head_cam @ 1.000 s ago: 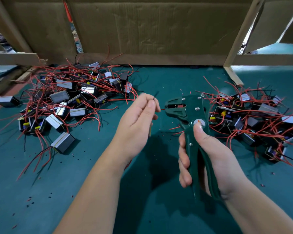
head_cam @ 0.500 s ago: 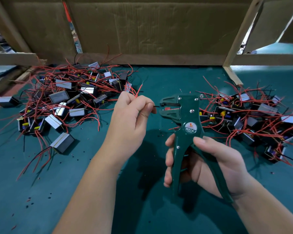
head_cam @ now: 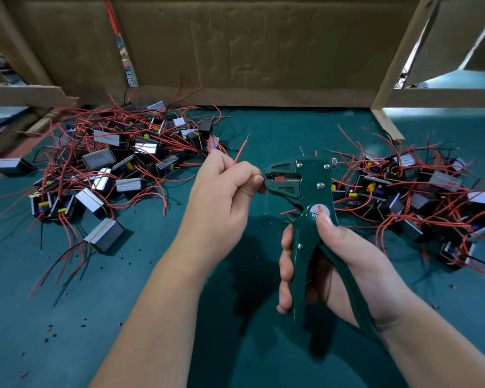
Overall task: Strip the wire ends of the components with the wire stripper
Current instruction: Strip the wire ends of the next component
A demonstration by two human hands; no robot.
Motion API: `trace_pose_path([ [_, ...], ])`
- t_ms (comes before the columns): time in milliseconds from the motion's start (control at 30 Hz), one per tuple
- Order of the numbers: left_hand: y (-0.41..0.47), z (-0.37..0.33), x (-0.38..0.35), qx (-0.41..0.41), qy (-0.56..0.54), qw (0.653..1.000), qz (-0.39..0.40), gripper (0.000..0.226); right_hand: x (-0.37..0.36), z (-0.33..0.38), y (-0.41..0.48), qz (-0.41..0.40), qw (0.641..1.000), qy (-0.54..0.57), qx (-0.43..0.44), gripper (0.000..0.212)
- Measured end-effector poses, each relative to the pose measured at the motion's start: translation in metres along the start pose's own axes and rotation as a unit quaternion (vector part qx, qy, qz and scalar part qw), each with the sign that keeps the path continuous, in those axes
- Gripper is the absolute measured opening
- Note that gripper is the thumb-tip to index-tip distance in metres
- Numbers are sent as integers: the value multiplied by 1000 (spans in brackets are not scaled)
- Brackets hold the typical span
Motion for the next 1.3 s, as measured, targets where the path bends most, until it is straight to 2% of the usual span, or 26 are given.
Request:
trace_pose_path([
  [167, 0, 1, -7, -1, 9, 1000, 20, 27, 3, -4, 1, -37, 999, 0, -2, 51],
  [333, -1, 4, -10, -2, 12, 999, 36, 26, -2, -3, -1, -30, 999, 24, 0, 51],
  [433, -1, 6, -11, 3, -3, 1000, 30, 29, 6, 1, -1, -73, 997, 36, 20, 50],
  [500, -3, 11, -17, 33, -21, 998, 45, 38, 12, 2, 2, -99, 994, 40, 20, 50],
  [567, -7, 21, -24, 88, -55, 992, 70, 45, 8, 2, 6, -85, 994, 69, 20, 49],
  [633, -5, 33, -26, 166, -126, 975, 78, 55, 6, 3, 8, -72, 993, 94, 27, 51],
  [733, -2, 42, -32, 266, -284, 916, 99, 79, -1, -4, 8, -46, 992, 115, -1, 56],
  [800, -4, 32, -39, 273, -370, 878, 136, 74, -12, -12, 7, -13, 990, 138, -37, 65],
  [867, -9, 21, -48, 276, -431, 839, 182, 72, -20, -17, 7, 9, 988, 143, -53, 65],
  [933, -10, 19, -52, 277, -447, 827, 201, 73, -21, -17, 8, 11, 990, 133, -48, 62],
  [1067, -8, 15, -53, 258, -442, 835, 203, 72, -14, -13, 10, -9, 991, 131, -32, 65],
  [1167, -8, 12, -53, 243, -455, 830, 211, 72, -11, -6, 11, -13, 990, 141, -13, 78],
  [1233, -3, 17, -48, 237, -424, 854, 186, 75, -7, 1, 11, -20, 991, 130, 13, 82],
  [1300, 2, 26, -37, 251, -374, 882, 139, 76, 1, 16, 11, -35, 991, 105, 75, 79],
])
Point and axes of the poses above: each hand's wrist, its own y-axis towards the middle knuckle, its own x-axis out of the back of the hand, z = x × y, the point moved 10 cm from there along y, towards the middle knuckle, and after that the axes turned 12 degrees about x, right-handed, at the moved point
